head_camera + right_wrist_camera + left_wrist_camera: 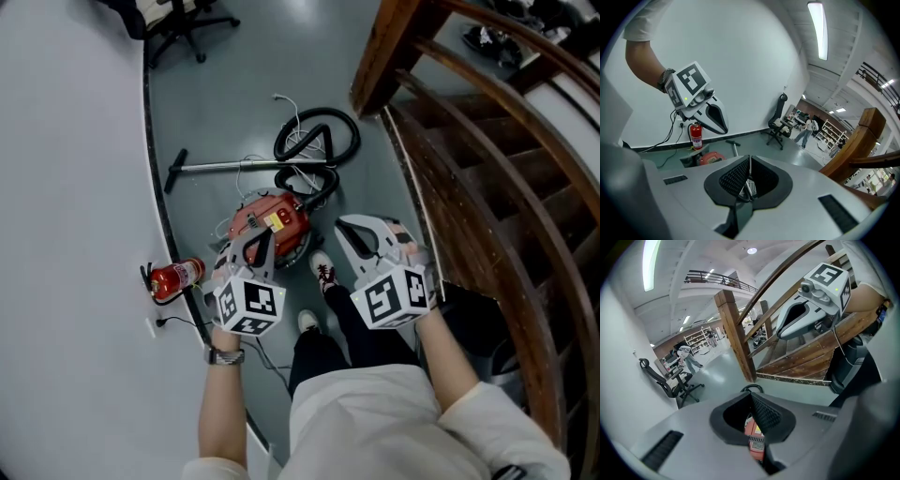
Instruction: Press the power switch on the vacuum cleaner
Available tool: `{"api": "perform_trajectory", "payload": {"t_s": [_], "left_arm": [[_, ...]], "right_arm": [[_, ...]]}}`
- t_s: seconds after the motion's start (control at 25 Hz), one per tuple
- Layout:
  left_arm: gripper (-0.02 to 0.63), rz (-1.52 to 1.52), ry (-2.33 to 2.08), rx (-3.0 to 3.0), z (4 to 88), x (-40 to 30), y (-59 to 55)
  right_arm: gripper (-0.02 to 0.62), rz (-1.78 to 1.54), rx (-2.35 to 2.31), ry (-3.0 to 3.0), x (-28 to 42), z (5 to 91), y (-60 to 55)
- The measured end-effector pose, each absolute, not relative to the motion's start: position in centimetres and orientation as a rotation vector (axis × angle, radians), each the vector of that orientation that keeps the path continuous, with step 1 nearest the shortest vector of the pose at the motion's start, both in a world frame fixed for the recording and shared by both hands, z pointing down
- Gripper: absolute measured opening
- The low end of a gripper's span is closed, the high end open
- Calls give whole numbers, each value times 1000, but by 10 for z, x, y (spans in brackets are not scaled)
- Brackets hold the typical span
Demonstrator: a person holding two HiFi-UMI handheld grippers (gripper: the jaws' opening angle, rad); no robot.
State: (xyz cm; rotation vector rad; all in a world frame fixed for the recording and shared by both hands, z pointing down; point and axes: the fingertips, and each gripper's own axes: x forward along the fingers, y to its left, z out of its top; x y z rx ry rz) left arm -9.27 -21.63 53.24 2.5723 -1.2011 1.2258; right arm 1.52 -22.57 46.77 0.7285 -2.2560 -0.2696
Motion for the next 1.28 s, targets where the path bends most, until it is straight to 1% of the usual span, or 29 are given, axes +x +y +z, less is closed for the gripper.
{"api": "perform_trajectory", "payload": {"t_s": [0.2, 0.32, 0.48, 0.52, 0.6, 1.28], "left_arm": [[-2, 1275, -1179, 2547, 567, -97, -224], [-2, 1255, -1183, 2514, 584, -99, -231], [-1, 1232, -1171, 2485, 607, -95, -237], [0, 1233, -1160, 2479, 612, -95, -237], [31, 1241, -1133, 2466, 624, -94, -239], [38, 1312, -996, 2372, 725, -95, -258]], "right_arm": [[31, -210, 724, -2270, 9, 494, -234], [31, -131, 738, -2302, 7, 510, -242], [31, -104, 722, -2284, 8, 533, -250], [31, -96, 722, -2283, 7, 537, -252], [31, -84, 718, -2276, 5, 546, -256], [31, 24, 681, -2229, 1, 624, -263]]}}
